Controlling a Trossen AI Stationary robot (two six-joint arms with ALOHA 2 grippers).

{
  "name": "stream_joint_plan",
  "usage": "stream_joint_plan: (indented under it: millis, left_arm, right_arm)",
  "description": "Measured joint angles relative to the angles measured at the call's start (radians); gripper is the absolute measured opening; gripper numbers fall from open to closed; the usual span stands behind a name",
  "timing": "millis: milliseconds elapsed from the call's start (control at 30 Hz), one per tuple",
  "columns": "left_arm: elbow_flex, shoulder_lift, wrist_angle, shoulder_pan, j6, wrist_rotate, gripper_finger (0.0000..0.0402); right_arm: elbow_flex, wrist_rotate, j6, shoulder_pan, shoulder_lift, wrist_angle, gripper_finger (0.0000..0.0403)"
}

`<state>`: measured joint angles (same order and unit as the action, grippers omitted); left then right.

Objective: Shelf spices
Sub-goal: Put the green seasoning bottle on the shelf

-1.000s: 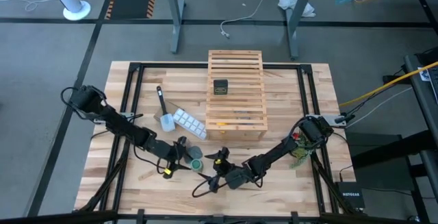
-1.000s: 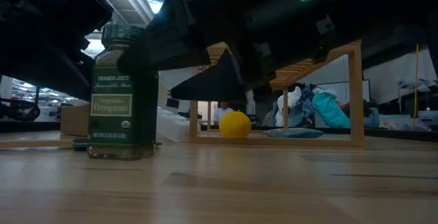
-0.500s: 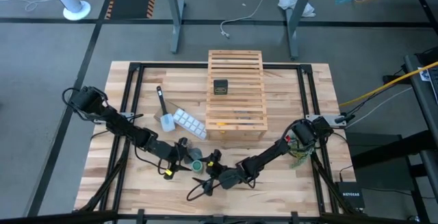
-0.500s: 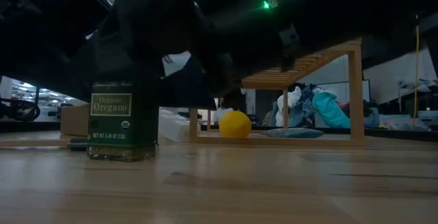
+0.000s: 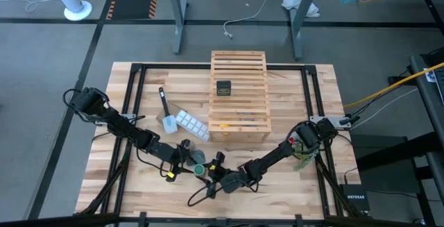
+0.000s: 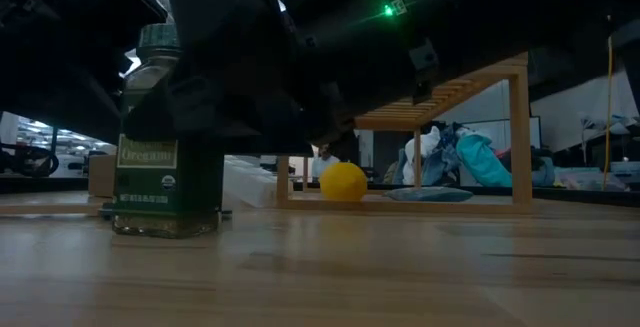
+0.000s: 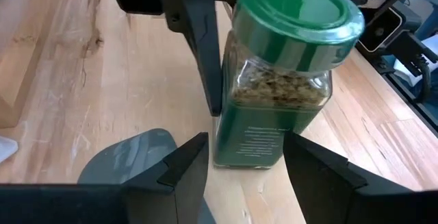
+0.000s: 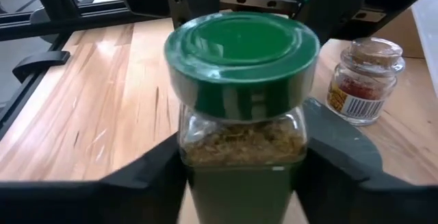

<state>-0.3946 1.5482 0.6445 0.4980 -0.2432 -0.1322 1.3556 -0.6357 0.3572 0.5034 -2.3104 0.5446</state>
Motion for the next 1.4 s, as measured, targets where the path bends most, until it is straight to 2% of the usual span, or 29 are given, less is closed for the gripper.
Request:
stream_joint_plan:
  millis: [33,400,667,1033,1300,1400]
  left_arm:
    - [0.000,0.000,0.000,0.000,0.001,0.000,0.0182]
    - [0.000,0.000,0.004,0.000,0.019,-0.001,0.0182]
    - [0.000,-0.005,0.075,0.000,0.051,0.003,0.0182]
    - [0.000,-0.057,0.104,0.013,0.074,0.000,0.0182]
    - [0.000,-0.181,0.099,0.076,0.148,0.002,0.0182]
    - [0.000,-0.216,0.097,0.097,0.172,0.002,0.0182]
  right_arm:
    - [0.000,-0.001,-0.001,0.000,0.000,0.000,0.0202]
    - [0.000,0.001,-0.004,0.015,0.000,0.040,0.0201]
    - [-0.002,-0.001,-0.079,0.038,0.075,0.017,0.0201]
    - [-0.002,-0.164,-0.236,0.104,0.228,-0.150,0.0201]
    - [-0.001,-0.172,-0.259,0.105,0.383,-0.386,0.0201]
    - [-0.001,-0.206,-0.263,0.105,0.439,-0.471,0.0201]
